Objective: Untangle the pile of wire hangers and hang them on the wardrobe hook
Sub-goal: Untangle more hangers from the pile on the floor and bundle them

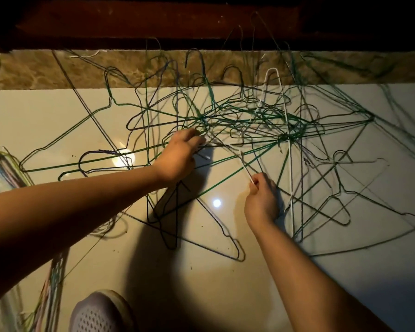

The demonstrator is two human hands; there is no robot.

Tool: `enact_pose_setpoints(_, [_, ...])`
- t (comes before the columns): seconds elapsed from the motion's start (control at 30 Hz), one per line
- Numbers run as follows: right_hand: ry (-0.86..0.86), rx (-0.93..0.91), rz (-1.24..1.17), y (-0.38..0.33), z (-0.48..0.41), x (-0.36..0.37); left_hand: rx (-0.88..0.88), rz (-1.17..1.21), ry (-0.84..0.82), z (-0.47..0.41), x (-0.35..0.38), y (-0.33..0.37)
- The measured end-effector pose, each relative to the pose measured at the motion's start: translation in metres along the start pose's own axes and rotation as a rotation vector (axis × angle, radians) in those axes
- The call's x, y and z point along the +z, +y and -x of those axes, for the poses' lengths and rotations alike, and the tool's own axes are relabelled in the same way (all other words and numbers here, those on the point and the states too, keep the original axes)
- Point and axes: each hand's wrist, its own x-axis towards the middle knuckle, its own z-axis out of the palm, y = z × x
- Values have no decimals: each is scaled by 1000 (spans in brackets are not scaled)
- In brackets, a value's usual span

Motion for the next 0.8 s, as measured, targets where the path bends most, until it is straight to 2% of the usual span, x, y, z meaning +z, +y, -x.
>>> enact_pose_setpoints(0.1, [-3,-58,17,10,10,-8,-60,7,19,-5,-8,-2])
enact_pose_setpoints(0.2, [-12,-148,152,13,22,-15,-86,1,-16,-11,-12,-4])
enact_pose_setpoints(0.37, [-34,-136,235,10,39,-19,-81,-15,-54,-14,-15,2])
enact_pose_setpoints(0.5, [64,-250,258,18,44,-22,-86,-33,-29,-18,-25,10])
enact_pose_setpoints(0.63, [5,-190,346,29,45,-37,-87,-69,-19,-16,-29,11])
enact_pose_setpoints(0.8, [123,-245,348,42,50,-56,-65,-137,-35,-11,-28,14])
